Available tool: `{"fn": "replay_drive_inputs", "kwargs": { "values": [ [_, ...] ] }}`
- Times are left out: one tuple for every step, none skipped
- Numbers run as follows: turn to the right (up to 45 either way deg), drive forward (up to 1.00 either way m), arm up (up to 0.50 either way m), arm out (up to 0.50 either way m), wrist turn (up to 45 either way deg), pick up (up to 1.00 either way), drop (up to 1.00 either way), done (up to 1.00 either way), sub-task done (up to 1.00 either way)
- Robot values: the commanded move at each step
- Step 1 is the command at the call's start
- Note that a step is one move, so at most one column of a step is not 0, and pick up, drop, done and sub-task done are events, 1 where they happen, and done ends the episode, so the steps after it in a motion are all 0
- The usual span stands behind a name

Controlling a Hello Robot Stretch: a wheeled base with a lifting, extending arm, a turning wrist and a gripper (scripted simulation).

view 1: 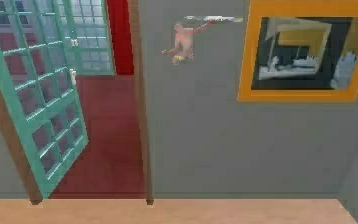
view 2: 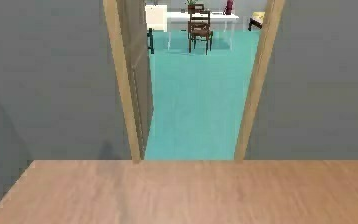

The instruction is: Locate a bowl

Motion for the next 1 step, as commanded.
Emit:
{"fn": "replay_drive_inputs", "kwargs": {
  "values": [
    [45.0, 0.00, 0.00, 0.00, 0.0, 0.00, 0.00, 0.00, 0.00]
  ]
}}
